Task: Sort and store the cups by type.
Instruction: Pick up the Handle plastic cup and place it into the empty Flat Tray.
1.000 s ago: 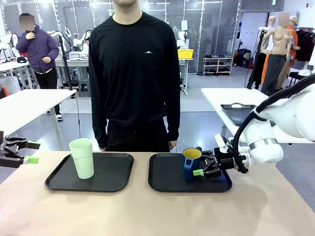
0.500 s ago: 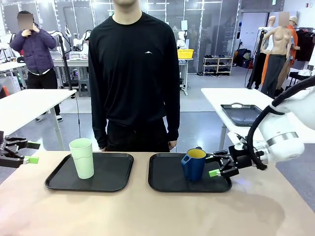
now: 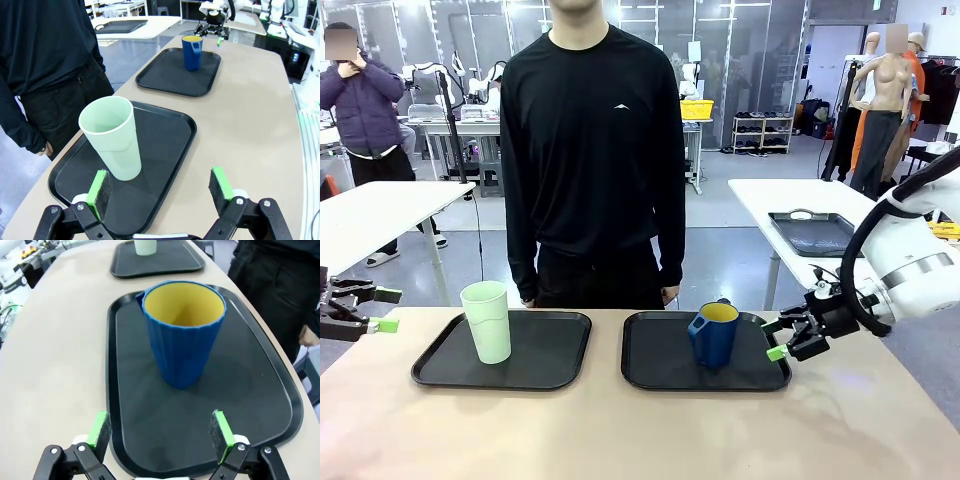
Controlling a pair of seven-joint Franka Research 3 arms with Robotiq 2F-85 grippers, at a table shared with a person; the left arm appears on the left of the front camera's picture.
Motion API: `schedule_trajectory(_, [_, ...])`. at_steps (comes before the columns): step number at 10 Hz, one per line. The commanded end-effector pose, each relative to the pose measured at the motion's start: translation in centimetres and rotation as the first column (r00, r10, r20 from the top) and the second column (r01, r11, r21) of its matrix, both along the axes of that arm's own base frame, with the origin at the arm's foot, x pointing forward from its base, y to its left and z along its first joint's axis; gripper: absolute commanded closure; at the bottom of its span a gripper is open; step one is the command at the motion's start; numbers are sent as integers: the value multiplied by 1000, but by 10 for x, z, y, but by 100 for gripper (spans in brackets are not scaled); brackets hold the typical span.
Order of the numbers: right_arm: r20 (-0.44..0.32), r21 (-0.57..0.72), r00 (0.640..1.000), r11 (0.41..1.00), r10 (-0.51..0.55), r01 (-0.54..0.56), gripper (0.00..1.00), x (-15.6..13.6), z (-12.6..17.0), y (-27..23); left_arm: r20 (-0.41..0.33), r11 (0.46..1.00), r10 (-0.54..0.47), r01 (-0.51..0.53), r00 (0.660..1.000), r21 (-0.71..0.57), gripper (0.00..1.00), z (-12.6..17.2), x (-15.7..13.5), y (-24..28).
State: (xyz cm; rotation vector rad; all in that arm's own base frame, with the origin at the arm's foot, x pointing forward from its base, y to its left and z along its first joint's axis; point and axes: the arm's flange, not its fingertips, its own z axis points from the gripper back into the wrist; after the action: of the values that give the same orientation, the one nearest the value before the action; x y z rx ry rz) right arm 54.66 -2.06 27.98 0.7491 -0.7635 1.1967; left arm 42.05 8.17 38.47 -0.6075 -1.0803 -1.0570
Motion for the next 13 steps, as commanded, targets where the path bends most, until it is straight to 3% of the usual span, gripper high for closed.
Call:
schedule_trajectory(1, [-46, -68, 997, 996, -54, 51, 0, -12, 7, 10, 15, 1000, 2, -2, 1000, -2, 0, 1, 1, -1])
schedule_trajectory(2, [0, 0, 1000, 1000, 0, 0, 0, 0, 0, 0, 15, 1000, 2, -2, 1000, -2, 0, 1, 1, -1])
schedule_trajectory(13, [0, 0, 1000, 1000, 0, 0, 0, 0, 0, 0, 15, 1000, 2, -2, 1000, -2, 0, 1, 1, -1])
